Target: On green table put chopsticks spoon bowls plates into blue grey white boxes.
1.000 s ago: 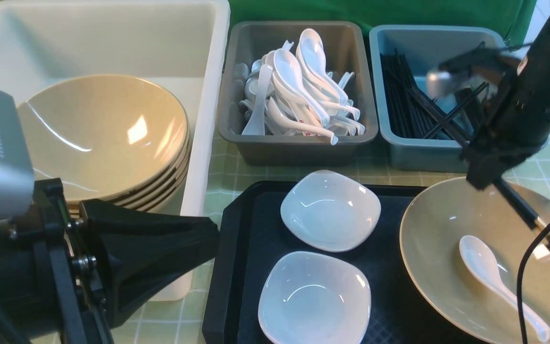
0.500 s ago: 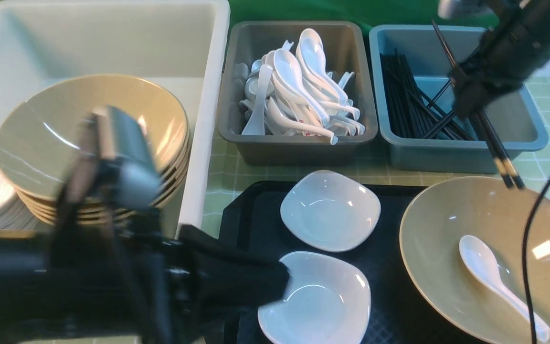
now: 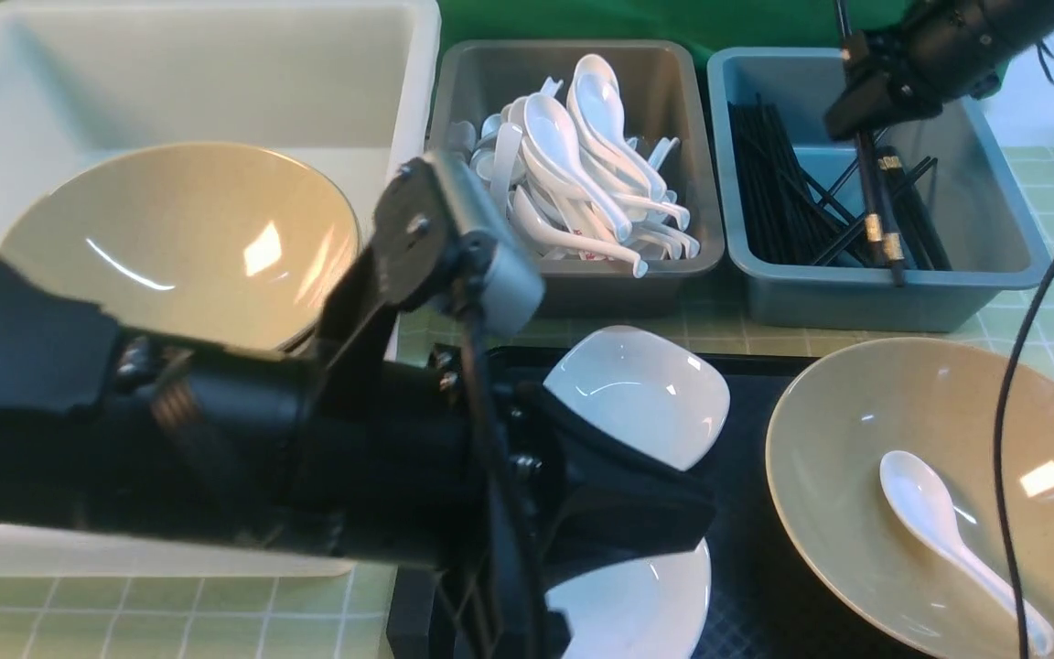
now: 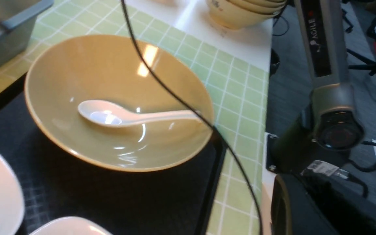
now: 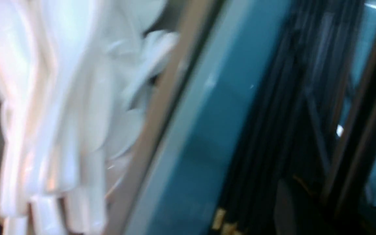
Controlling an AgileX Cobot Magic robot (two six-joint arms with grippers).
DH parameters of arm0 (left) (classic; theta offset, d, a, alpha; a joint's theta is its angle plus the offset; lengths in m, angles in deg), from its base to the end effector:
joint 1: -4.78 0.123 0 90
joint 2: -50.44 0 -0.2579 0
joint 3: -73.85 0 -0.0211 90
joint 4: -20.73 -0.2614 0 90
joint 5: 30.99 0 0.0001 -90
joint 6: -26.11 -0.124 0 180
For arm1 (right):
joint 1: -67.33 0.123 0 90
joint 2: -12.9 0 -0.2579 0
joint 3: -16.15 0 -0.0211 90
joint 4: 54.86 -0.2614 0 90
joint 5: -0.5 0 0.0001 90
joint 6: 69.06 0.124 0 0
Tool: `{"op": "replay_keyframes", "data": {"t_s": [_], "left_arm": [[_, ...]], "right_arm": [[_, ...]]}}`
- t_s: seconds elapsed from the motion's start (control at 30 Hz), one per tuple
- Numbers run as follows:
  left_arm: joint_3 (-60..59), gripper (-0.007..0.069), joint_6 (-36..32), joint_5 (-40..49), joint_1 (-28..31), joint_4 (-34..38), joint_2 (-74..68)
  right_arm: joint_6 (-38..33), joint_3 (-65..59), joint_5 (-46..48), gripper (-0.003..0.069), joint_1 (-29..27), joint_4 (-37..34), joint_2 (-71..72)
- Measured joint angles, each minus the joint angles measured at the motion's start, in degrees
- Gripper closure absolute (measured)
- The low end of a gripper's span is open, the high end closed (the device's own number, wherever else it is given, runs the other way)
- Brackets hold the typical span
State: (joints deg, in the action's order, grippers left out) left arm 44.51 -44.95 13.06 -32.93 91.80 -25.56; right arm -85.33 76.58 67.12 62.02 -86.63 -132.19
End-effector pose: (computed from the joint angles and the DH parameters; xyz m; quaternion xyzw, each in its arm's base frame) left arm 0.1666 -0.2320 0.2739 0.4656 0.6979 -0.4174 0.3492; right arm 0.5310 0.0109 0.2241 -0.0463 0.9316 0.2209 0.2849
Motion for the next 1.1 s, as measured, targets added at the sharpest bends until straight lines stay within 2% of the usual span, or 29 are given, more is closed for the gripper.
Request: {"op": "replay_keyframes", "data": {"t_s": [0.3,0.4,0.47,0.5,0.67,0.83,0.9,1.03,1.1], "left_arm": [[0.0,0.0626,-0.1,-2.0,0.0,0.0,-1.6],[0.1,0.0626,-0.1,-2.9,0.0,0.0,-1.6],[0.4,0.0626,-0.1,-3.0,0.0,0.0,-1.6],[0.5,0.0626,-0.1,-3.0,0.0,0.0,-1.6],[0.5,0.0626,0.8,-3.0,0.0,0.0,-1.5],[1.0,0.0625,2.4,-3.2,1.0,-1.7,0.2],[2.1,0.0625,3.7,-3.2,2.4,-4.3,1.9],[4.4,0.0625,8.5,-3.1,5.4,-10.3,4.8],[5.3,0.0625,14.6,-2.8,7.7,-16.7,7.3]], "right_arm": [[-2.7,0.3,-2.8,0.0611,-1.2,-1.7,-1.8],[-3.1,0.3,-3.8,0.0579,-1.2,-1.7,-1.8],[-2.9,0.3,-4.0,0.0531,-1.2,-1.7,-1.8],[-2.9,0.3,-4.0,0.0531,-1.2,-1.7,-1.8],[-1.7,-1.2,-3.3,0.0328,-1.5,-1.8,-0.3],[-5.0,-8.8,-2.7,0.0179,-2.4,-1.7,7.1],[-7.5,-14.5,-1.5,0.0145,-2.8,-1.7,12.2],[-9.4,-24.4,-0.4,0.0128,-3.8,-1.6,20.6],[-9.3,-32.5,0.0,0.0126,-4.6,-1.5,28.0]]}}
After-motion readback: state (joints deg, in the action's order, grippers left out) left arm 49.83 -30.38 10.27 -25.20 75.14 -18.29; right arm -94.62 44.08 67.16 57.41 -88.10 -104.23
